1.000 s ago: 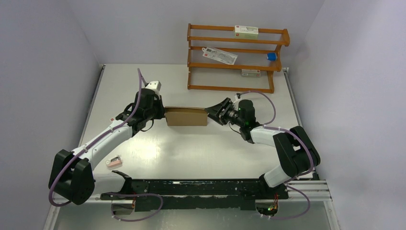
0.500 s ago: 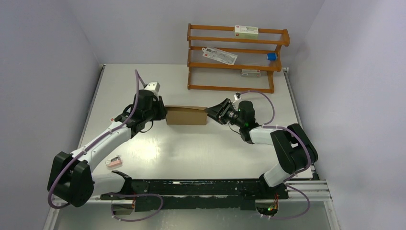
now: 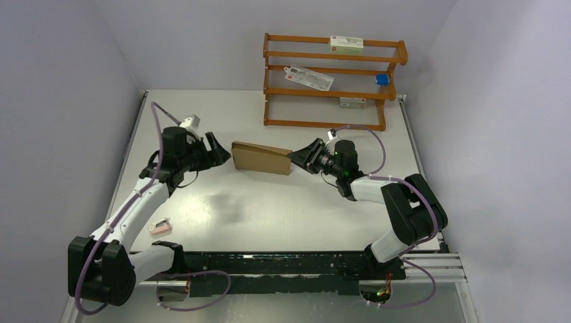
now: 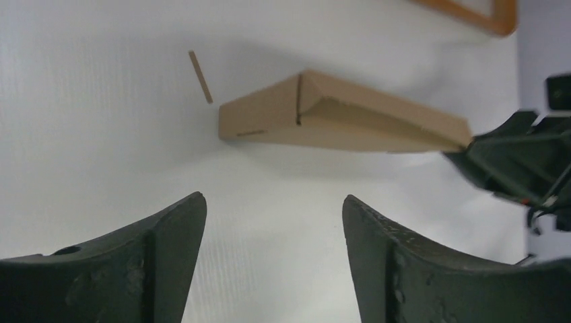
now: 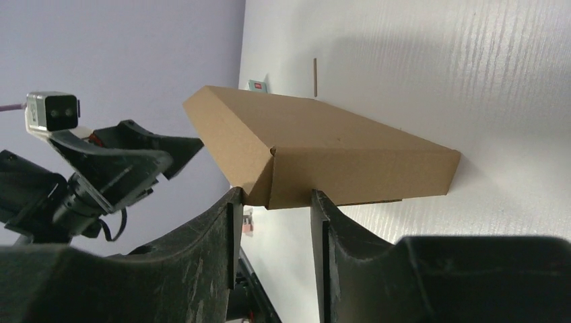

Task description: Fold the paper box

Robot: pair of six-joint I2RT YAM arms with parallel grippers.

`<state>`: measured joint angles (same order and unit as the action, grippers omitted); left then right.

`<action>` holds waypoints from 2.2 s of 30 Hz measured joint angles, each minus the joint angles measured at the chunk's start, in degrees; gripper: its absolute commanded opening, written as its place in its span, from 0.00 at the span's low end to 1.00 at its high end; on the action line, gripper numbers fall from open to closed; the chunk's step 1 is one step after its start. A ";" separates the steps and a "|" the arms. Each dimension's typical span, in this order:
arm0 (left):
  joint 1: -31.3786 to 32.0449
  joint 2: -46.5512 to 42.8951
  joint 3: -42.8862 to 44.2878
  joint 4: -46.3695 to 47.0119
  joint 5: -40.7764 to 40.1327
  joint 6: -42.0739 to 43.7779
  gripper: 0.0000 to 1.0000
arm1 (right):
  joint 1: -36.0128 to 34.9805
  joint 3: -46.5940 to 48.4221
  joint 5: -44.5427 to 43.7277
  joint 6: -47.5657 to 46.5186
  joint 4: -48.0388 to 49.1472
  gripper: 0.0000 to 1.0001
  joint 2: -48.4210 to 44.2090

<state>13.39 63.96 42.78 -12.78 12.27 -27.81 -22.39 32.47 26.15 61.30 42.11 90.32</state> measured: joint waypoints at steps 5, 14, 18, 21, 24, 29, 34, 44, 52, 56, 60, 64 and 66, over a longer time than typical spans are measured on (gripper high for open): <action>-6.29 3.19 0.55 4.33 7.98 -4.55 0.88 | -0.04 0.46 0.00 -1.27 -1.11 0.20 -0.24; -8.87 15.50 3.80 14.14 18.75 -13.35 0.80 | -0.55 1.49 -0.02 -2.91 -2.75 0.19 -0.24; -9.31 19.21 4.28 17.14 21.27 -16.22 0.72 | -0.66 1.62 -0.02 -3.34 -2.95 0.19 -0.24; -9.40 21.05 4.42 18.23 22.34 -17.09 0.67 | -0.70 1.64 -0.02 -3.41 -2.95 0.19 -0.24; -9.44 21.73 4.39 18.75 22.91 -17.38 0.59 | -0.74 1.86 0.00 -3.52 -3.21 0.19 -0.17; -9.55 21.73 3.34 21.03 23.82 -17.64 0.39 | -0.87 2.27 0.02 -3.61 -3.37 0.19 0.17; -10.40 22.05 1.95 24.37 25.55 -18.08 0.33 | -0.87 2.34 0.00 -3.58 -2.95 0.19 0.48; -11.34 22.32 0.20 25.22 26.18 -16.52 0.31 | -0.90 2.36 0.00 -3.69 -2.71 0.18 0.81; -11.15 24.15 -4.07 17.49 16.17 -11.08 0.27 | -1.44 4.13 -1.53 -6.82 -5.60 0.16 0.87; -10.93 24.02 -5.35 13.57 13.40 -10.05 0.43 | -1.46 5.09 -1.38 -8.57 -6.23 0.16 1.44; -10.93 21.42 -4.07 12.22 13.77 -9.90 0.56 | -1.44 6.05 -0.92 -10.43 -7.61 0.16 1.46; -10.95 18.80 0.96 12.35 15.89 -10.21 0.65 | -1.44 8.00 -0.13 -12.59 -9.86 0.16 2.08; -11.02 18.23 3.23 13.29 16.92 -10.60 0.66 | -1.44 8.57 0.44 -13.07 -10.23 0.17 2.45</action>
<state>2.37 82.19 46.02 0.51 29.19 -38.41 -23.83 41.04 26.59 48.23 31.88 92.77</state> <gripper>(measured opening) 0.638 0.301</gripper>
